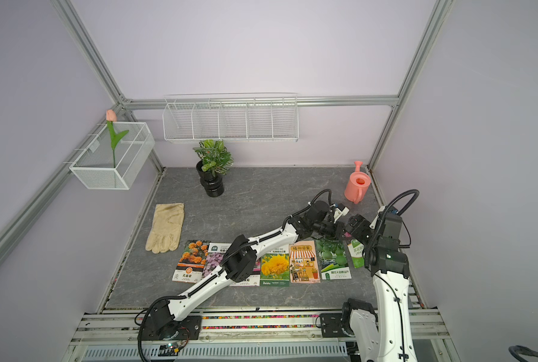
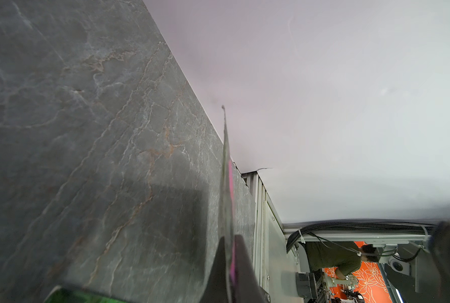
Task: Arrange the seed packets in a row
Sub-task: Place the seed packet at the center of the board.
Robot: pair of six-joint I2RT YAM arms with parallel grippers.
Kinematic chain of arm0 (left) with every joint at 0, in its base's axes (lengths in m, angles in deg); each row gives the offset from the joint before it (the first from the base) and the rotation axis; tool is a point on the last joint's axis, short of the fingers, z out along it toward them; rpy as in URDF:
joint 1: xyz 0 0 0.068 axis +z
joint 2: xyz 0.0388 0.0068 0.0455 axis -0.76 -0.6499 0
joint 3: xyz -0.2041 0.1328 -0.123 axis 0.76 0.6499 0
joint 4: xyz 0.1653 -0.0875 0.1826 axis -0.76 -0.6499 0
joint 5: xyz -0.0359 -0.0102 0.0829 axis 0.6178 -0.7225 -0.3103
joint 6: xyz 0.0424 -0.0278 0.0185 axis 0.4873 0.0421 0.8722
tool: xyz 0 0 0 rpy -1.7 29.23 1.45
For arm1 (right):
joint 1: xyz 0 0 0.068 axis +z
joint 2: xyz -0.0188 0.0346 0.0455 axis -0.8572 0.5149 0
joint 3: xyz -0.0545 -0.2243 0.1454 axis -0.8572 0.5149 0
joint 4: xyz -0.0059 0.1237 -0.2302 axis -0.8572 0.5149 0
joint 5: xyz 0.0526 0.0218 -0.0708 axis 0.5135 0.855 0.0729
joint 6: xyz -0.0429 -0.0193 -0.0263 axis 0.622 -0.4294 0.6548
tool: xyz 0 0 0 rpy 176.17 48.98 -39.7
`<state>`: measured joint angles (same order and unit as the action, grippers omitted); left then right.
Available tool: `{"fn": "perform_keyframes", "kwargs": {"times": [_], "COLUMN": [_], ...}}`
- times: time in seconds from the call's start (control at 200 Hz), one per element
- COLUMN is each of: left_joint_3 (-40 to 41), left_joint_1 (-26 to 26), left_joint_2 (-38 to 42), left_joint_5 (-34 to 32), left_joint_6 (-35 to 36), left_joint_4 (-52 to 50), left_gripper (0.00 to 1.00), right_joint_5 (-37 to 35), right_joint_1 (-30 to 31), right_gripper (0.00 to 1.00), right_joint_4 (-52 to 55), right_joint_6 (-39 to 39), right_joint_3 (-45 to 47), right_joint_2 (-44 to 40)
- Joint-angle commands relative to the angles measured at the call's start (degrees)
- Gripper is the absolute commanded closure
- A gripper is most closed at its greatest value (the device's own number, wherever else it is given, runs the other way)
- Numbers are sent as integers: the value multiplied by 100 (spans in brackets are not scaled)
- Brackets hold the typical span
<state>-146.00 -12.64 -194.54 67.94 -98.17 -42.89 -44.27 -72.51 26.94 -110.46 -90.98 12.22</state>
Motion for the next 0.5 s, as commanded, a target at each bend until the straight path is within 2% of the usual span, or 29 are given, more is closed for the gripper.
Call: {"fn": "perform_keyframes", "kwargs": {"times": [0.0,0.07,0.19,0.33,0.34,0.355,0.37,0.385,0.495], "left_joint_3": [-195,-180,-143,-139,-143,-145,-142,-144,-141], "left_joint_1": [-12,-23,-33,-38,-38,-38,-42,-43,12], "left_joint_2": [-184,-202,-214,-135,-131,-121,-102,-86,150], "left_joint_5": [96,155,182,142,136,128,120,112,-85], "left_joint_6": [-53,-103,-137,-58,-41,-25,1,35,409], "left_joint_4": [-122,-130,-98,-137,-145,-159,-171,-182,-495], "left_gripper": [93,89,76,48,43,31,8,1,0], "right_joint_5": [-85,-108,-122,-129,-136,-135,-141,-140,-147], "right_joint_1": [-50,-54,-70,-82,-83,-87,-88,-86,-101], "right_gripper": [11,11,11,11,11,11,11,11,11], "right_joint_4": [-133,-129,-155,-155,-155,-165,-166,-164,-199], "right_joint_6": [93,93,103,119,119,120,120,120,122], "right_joint_3": [116,127,149,177,184,186,191,194,237], "right_joint_2": [-62,-64,-65,-77,-74,-74,-71,-66,-58]}}
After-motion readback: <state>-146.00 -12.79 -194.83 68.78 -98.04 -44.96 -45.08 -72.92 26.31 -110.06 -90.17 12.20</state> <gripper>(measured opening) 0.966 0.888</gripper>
